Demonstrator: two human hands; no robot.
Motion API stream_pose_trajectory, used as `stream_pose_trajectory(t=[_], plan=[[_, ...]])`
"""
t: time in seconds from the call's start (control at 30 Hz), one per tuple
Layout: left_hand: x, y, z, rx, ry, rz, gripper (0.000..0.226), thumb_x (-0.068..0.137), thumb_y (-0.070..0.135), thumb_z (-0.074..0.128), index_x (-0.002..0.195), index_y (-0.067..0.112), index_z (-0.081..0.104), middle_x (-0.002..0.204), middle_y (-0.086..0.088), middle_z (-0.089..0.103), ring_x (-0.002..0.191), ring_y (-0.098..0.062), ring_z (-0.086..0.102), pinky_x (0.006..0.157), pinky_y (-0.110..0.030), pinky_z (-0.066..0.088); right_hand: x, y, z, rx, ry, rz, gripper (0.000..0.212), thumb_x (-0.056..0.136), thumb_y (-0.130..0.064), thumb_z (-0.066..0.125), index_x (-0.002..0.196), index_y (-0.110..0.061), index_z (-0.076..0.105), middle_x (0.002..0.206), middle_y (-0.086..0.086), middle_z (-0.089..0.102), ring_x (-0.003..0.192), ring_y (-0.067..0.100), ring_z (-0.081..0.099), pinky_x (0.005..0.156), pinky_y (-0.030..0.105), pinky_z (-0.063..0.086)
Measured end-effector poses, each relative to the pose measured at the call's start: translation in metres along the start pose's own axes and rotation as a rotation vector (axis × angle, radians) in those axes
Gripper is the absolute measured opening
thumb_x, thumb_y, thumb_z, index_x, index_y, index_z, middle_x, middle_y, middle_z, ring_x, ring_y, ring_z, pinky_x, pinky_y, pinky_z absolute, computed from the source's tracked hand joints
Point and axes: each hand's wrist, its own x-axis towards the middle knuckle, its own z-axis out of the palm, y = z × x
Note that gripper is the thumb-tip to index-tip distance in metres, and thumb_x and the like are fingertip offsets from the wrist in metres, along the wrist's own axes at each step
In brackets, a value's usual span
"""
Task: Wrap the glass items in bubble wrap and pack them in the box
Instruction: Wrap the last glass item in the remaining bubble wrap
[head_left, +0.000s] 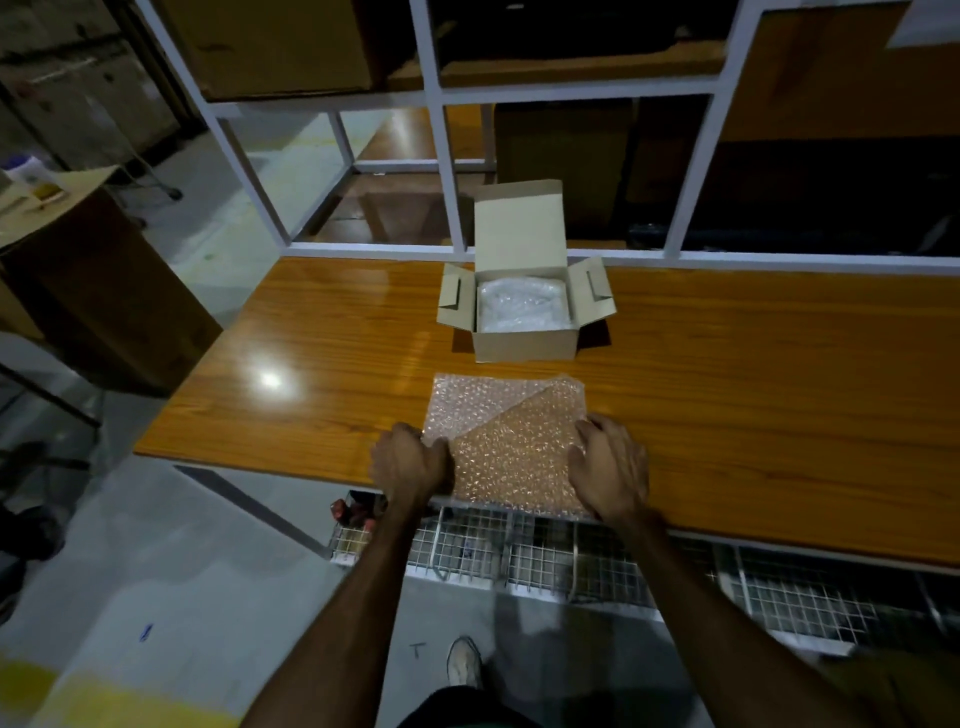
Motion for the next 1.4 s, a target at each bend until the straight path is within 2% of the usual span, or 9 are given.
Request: stream_pose_trajectory(t=[0.1,0.23,0.47,0.63,0.8,0.97,1.1,1.23,1.4], plan=[[0.008,0.002,0.001,0.0,-0.095,-0.156,0.029,0.072,0.044,0.078,0.064,0.016,0.073,0.054,0.006,0.069,0.053,-0.014,0.072,0.061,-0.037,0.066,0.001,0.004,-0.001,0.021,-0.003,0.009,0.041,0.099,-0.034,0.064,0.139,-0.023,0.063,0.152,0.0,0.053,0.14,0.023,0.047,0.113,0.05,0.035],[0.019,0.002,-0.005,-0.051,-0.152,-0.236,0.028,0.068,0.042,0.084,0.07,0.015,0.075,0.057,0.005,0.073,0.06,-0.016,0.075,0.071,-0.041,0.067,0.006,0.011,-0.002,0.049,-0.021,-0.017,0.043,0.102,-0.04,0.061,0.142,-0.026,0.06,0.152,-0.002,0.052,0.139,0.024,0.046,0.112,0.05,0.034],[0.02,0.006,-0.02,-0.063,-0.179,-0.05,0.025,0.077,0.013,0.077,0.092,0.015,0.058,0.083,-0.006,0.067,0.078,-0.022,0.065,0.065,-0.032,0.054,0.017,0.041,-0.003,-0.01,-0.077,-0.156,0.046,0.098,-0.02,0.056,0.137,-0.043,0.065,0.149,-0.004,0.048,0.136,0.022,0.039,0.1,0.045,0.032],[0.024,-0.007,-0.026,-0.286,-0.224,0.053,0.024,0.084,0.002,0.062,0.096,0.017,0.047,0.094,-0.02,0.061,0.084,-0.04,0.063,0.079,-0.059,0.059,0.029,0.049,-0.009,0.001,-0.113,-0.225,0.049,0.099,-0.015,0.056,0.136,-0.046,0.065,0.146,-0.006,0.049,0.133,0.022,0.039,0.097,0.048,0.036],[0.027,-0.023,-0.034,-0.467,-0.365,0.095,0.04,0.093,-0.018,0.039,0.112,0.003,0.066,0.102,-0.019,0.069,0.074,-0.029,0.063,0.061,-0.04,0.055,0.034,0.054,-0.011,0.108,-0.095,-0.239,0.044,0.099,-0.013,0.058,0.131,-0.041,0.07,0.139,-0.006,0.051,0.122,0.009,0.035,0.094,0.039,0.026],[0.03,-0.021,-0.04,-0.516,-0.395,0.051,0.041,0.095,-0.021,0.036,0.108,-0.003,0.07,0.104,-0.02,0.072,0.07,-0.026,0.069,0.061,-0.042,0.06,0.036,0.051,-0.013,0.14,-0.122,-0.206,0.041,0.098,-0.013,0.059,0.129,-0.037,0.072,0.139,-0.003,0.053,0.13,0.022,0.04,0.1,0.046,0.03],[0.035,-0.019,-0.04,-0.441,-0.381,0.146,0.052,0.085,-0.029,0.039,0.109,0.002,0.074,0.118,-0.013,0.072,0.093,-0.035,0.071,0.072,-0.051,0.062,0.037,0.052,-0.013,0.158,-0.124,-0.205,0.041,0.098,-0.011,0.061,0.128,-0.037,0.073,0.138,-0.003,0.056,0.132,0.025,0.043,0.104,0.052,0.034],[0.038,-0.02,-0.039,-0.301,-0.363,0.208,0.057,0.083,-0.027,0.046,0.102,0.017,0.078,0.114,-0.006,0.074,0.054,-0.024,0.066,0.042,-0.036,0.051,0.039,0.051,-0.015,0.16,-0.147,-0.213,0.045,0.098,-0.008,0.061,0.126,-0.042,0.072,0.138,-0.003,0.056,0.131,0.025,0.043,0.103,0.052,0.035],[0.044,-0.027,-0.039,-0.178,-0.343,0.336,0.043,0.085,-0.013,0.067,0.087,0.029,0.08,0.106,0.01,0.079,0.087,-0.013,0.074,0.074,-0.048,0.065,0.04,0.046,-0.023,0.184,-0.205,-0.214,0.041,0.092,-0.019,0.057,0.12,-0.044,0.074,0.139,-0.004,0.052,0.132,0.02,0.039,0.1,0.045,0.025]])
